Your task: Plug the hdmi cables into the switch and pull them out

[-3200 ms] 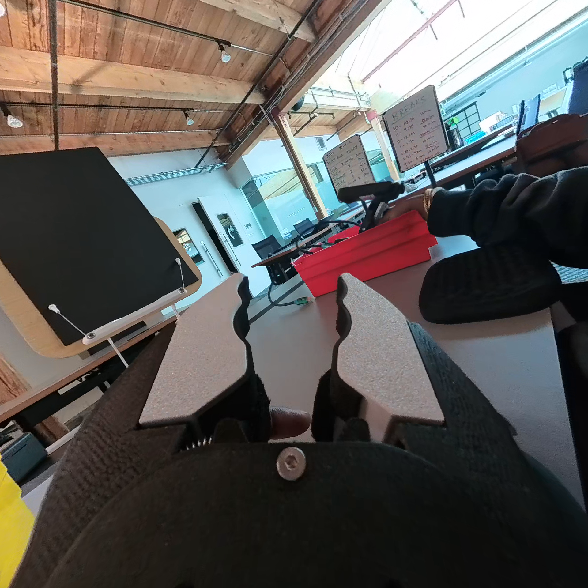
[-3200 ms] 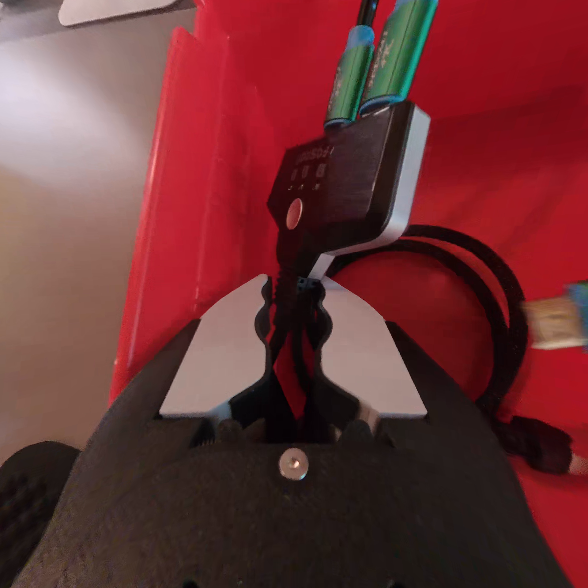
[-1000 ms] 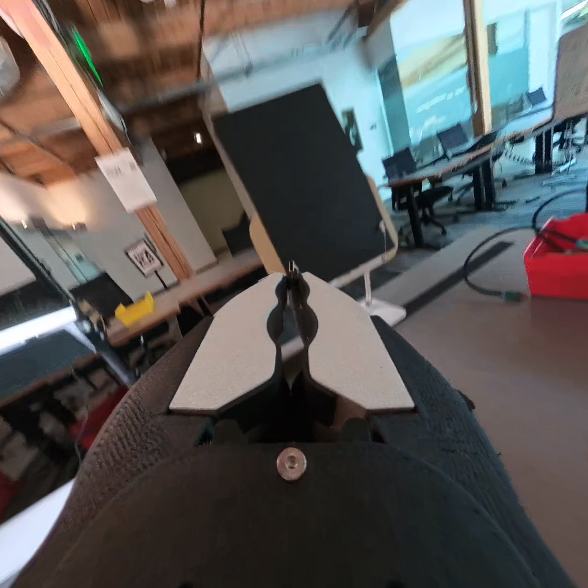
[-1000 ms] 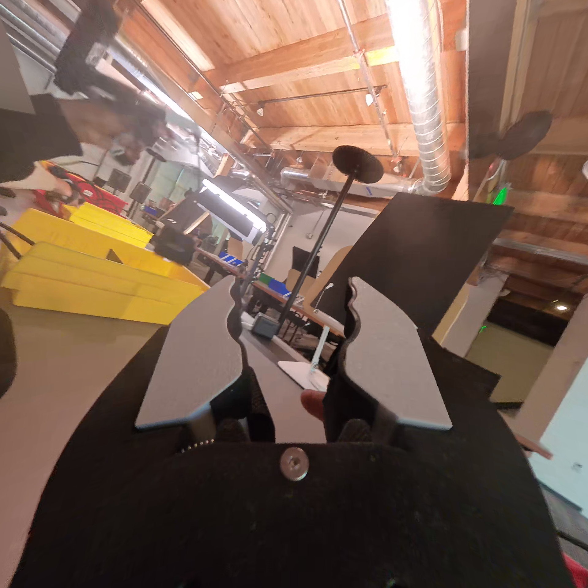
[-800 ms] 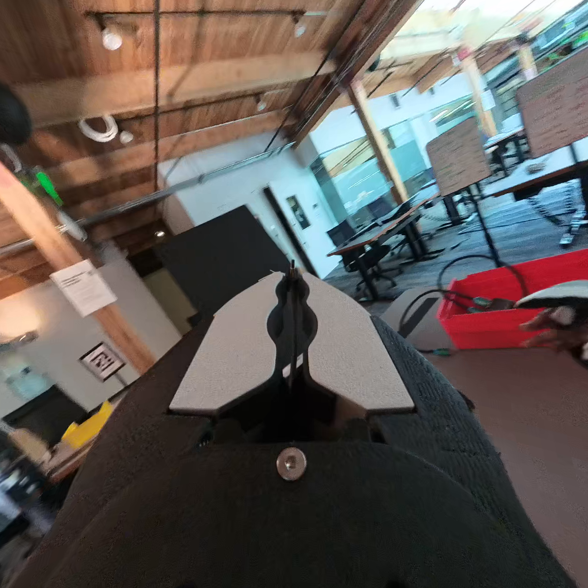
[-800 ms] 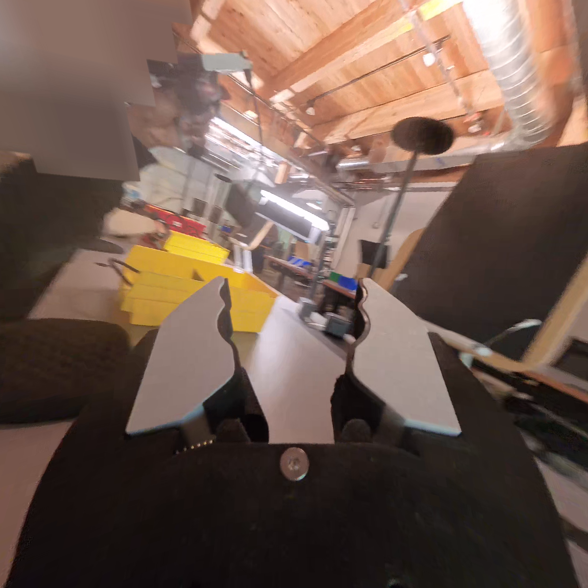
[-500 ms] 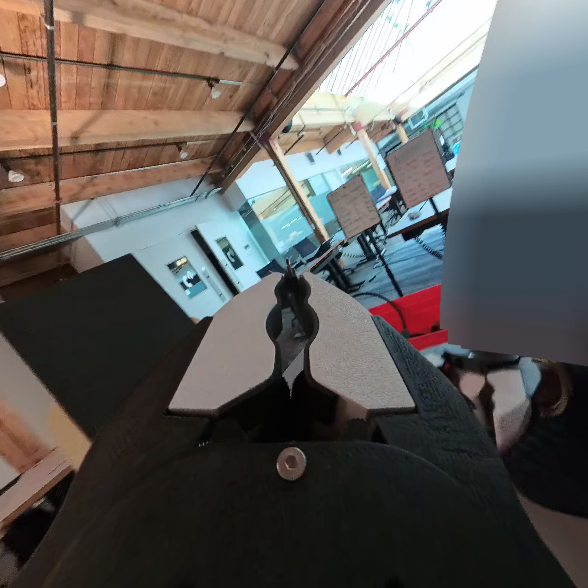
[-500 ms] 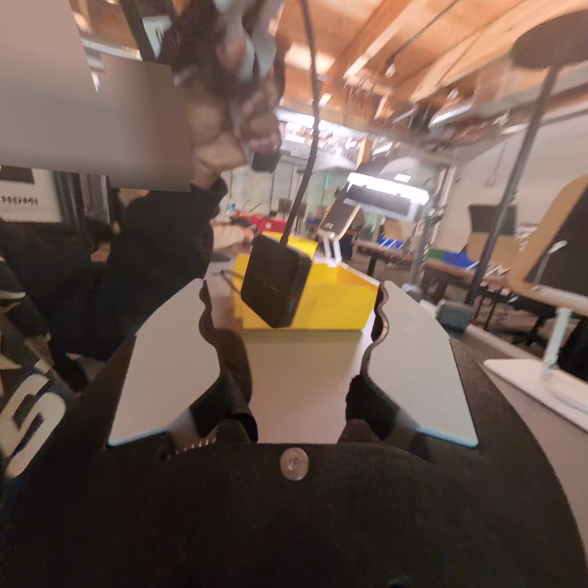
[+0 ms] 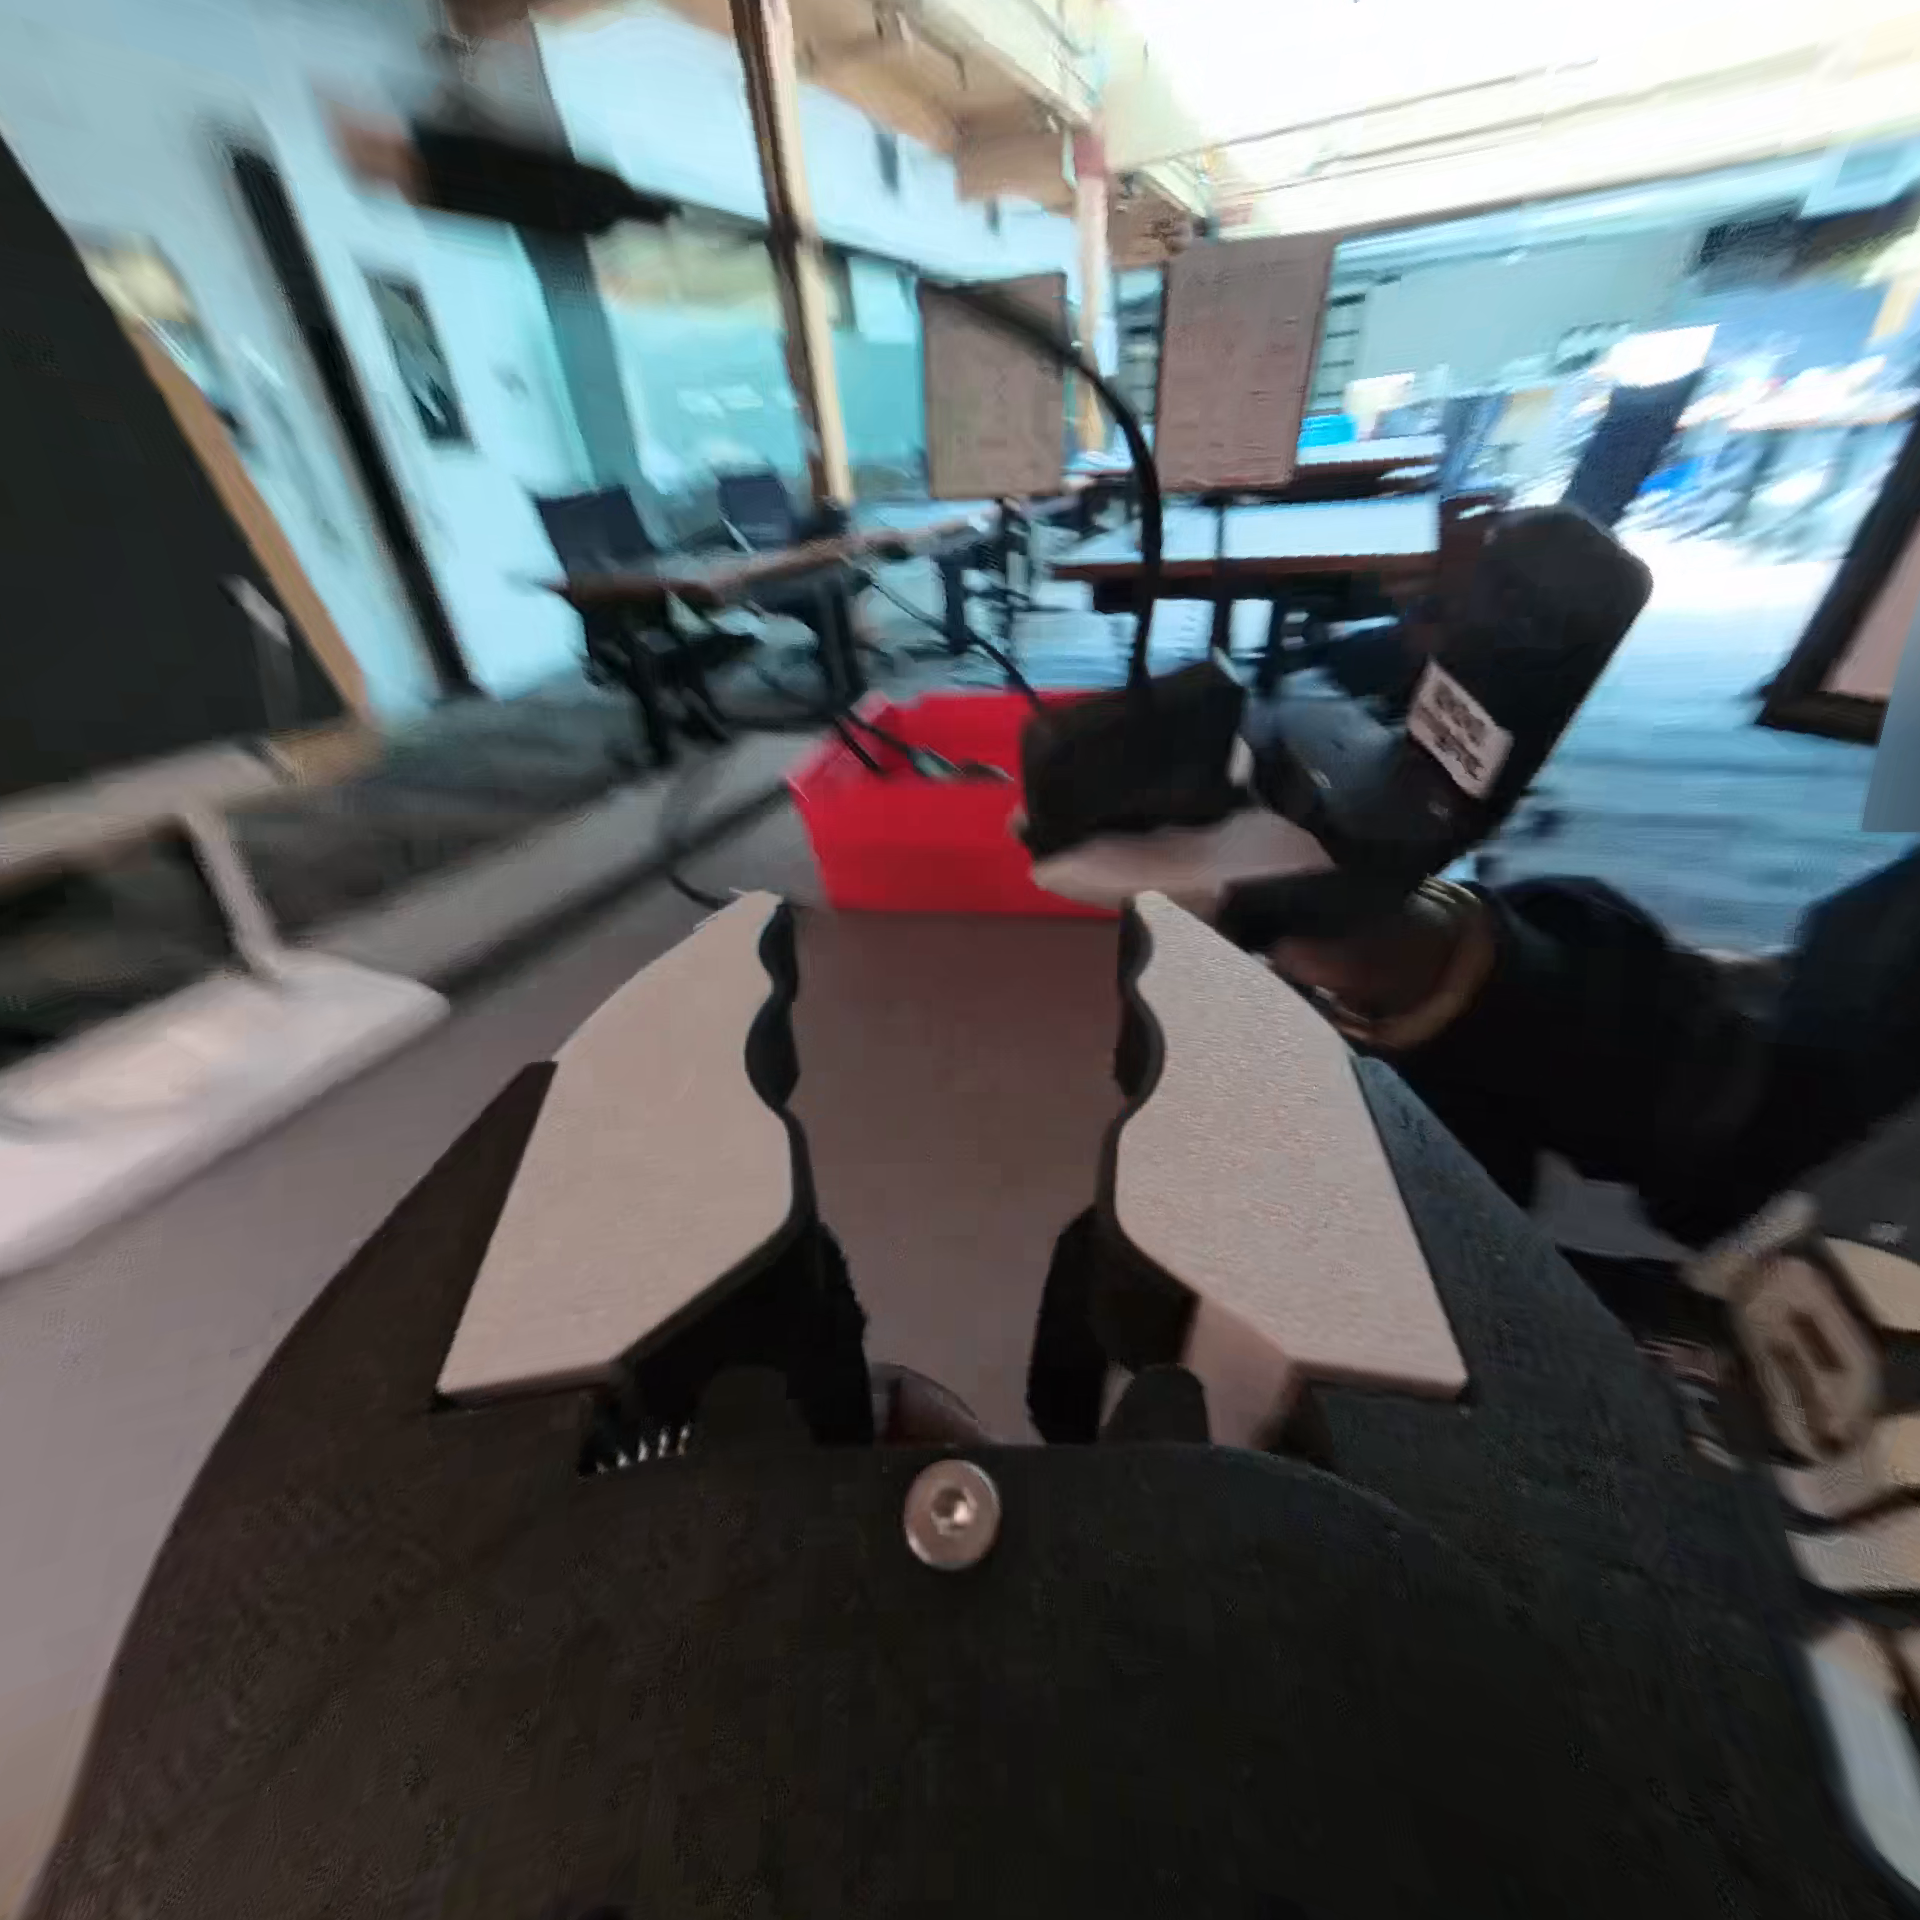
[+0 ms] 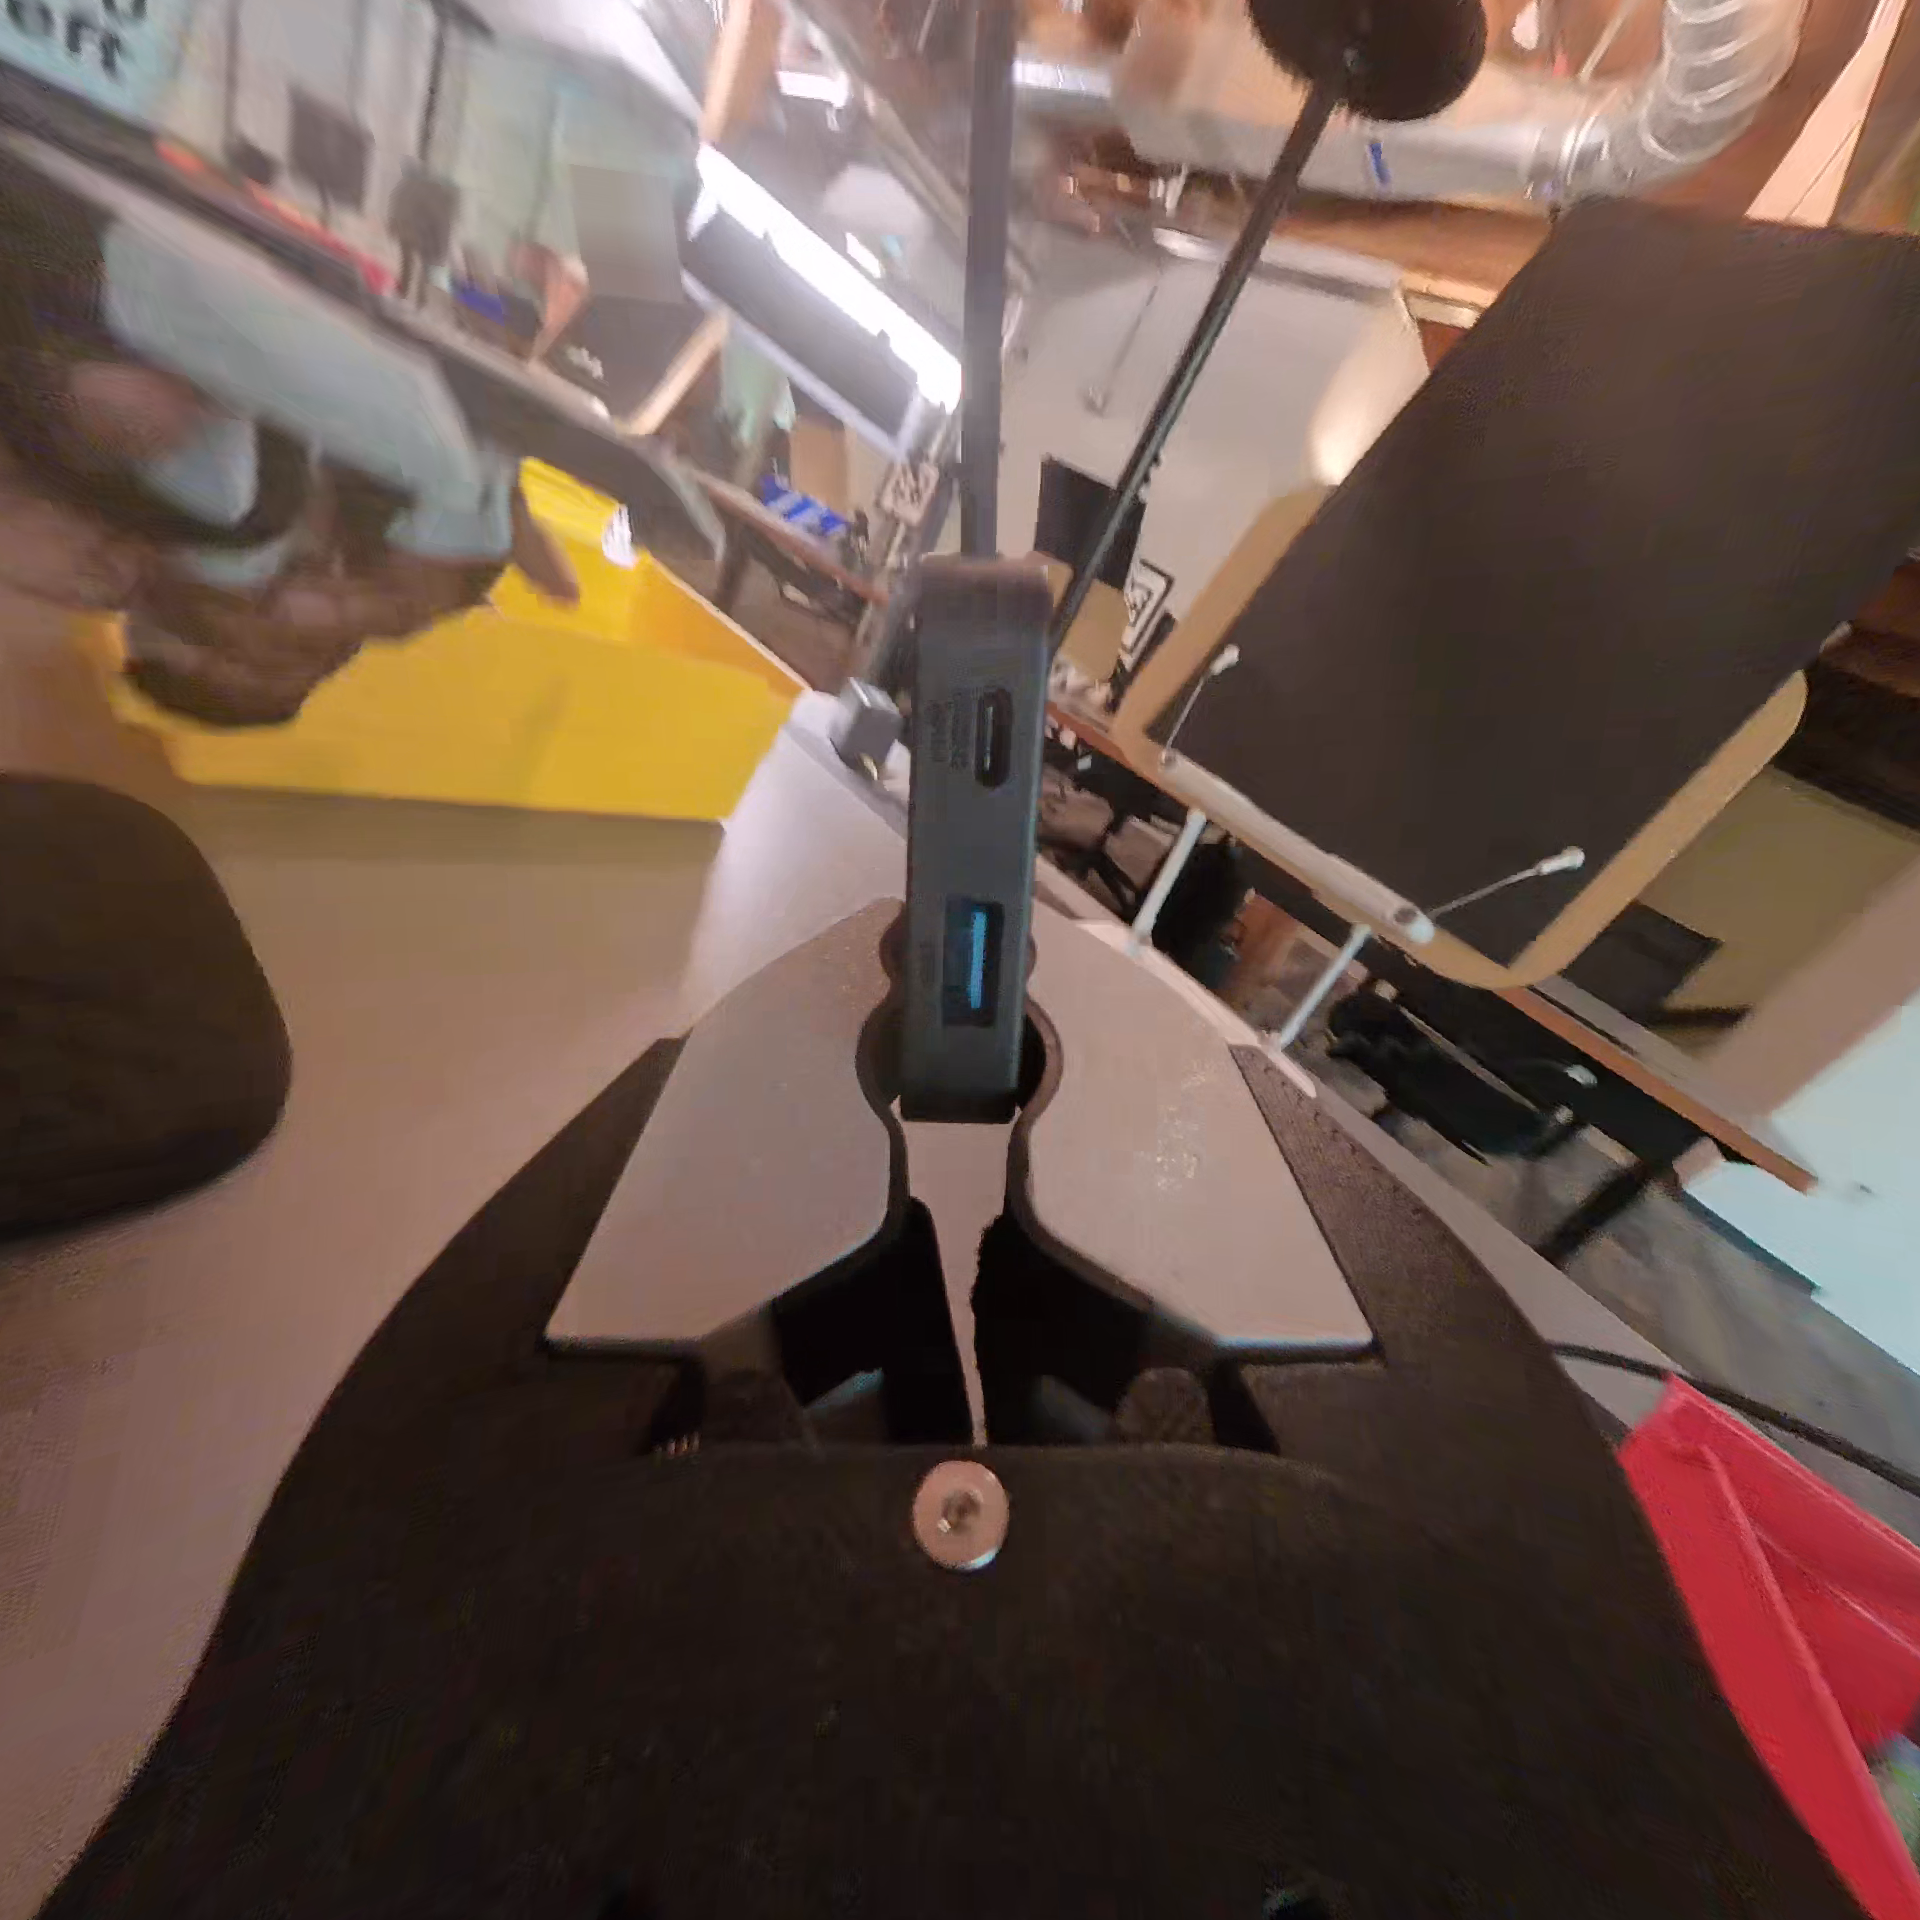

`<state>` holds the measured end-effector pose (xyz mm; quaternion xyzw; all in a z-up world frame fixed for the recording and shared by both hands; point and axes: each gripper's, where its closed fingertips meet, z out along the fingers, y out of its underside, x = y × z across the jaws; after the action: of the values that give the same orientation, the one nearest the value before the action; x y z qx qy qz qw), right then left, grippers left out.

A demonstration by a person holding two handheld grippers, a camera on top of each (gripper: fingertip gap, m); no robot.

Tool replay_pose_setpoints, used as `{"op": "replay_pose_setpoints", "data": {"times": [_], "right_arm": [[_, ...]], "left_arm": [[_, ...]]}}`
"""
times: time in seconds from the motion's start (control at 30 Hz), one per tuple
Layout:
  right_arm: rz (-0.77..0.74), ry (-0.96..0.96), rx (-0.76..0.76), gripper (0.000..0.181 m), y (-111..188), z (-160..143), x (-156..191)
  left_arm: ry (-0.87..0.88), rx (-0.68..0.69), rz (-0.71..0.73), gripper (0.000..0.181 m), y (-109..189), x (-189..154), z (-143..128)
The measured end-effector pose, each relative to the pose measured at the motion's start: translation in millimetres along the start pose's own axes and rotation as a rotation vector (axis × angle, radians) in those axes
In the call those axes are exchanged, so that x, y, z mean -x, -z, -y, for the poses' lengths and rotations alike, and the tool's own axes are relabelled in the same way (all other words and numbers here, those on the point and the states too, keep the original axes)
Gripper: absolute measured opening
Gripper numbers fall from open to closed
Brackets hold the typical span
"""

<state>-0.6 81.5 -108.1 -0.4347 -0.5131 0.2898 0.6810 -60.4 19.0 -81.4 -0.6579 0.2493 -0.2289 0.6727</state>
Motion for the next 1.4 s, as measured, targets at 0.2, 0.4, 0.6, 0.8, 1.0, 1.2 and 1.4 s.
{"op": "replay_pose_setpoints", "data": {"times": [0.2,0.4,0.6,0.8,1.0,1.2,1.4], "right_arm": [[-0.016,0.153,0.123,0.014,-5,-17,7],[0.037,0.346,0.137,0.014,-8,-15,33],[-0.069,0.533,-0.115,0.030,-2,23,35],[-0.039,0.681,-0.259,0.018,7,45,58],[0.234,0.049,-0.563,0.014,40,84,45],[0.510,-0.600,-0.758,0.014,61,88,12],[0.584,-0.563,-0.703,0.014,58,84,31]], "left_arm": [[0.279,-0.018,-0.156,0.088,-55,-34,-47],[0.282,-0.193,-0.119,0.079,-73,-45,-23],[0.039,-0.294,0.006,0.074,-55,-44,-7],[-0.160,-0.266,0.095,0.074,-47,-49,-9],[-0.197,-0.446,-0.049,0.067,-36,-71,16],[0.167,-0.436,-0.350,0.050,-44,-90,12],[0.090,-0.442,-0.233,0.027,-50,-85,13]]}}
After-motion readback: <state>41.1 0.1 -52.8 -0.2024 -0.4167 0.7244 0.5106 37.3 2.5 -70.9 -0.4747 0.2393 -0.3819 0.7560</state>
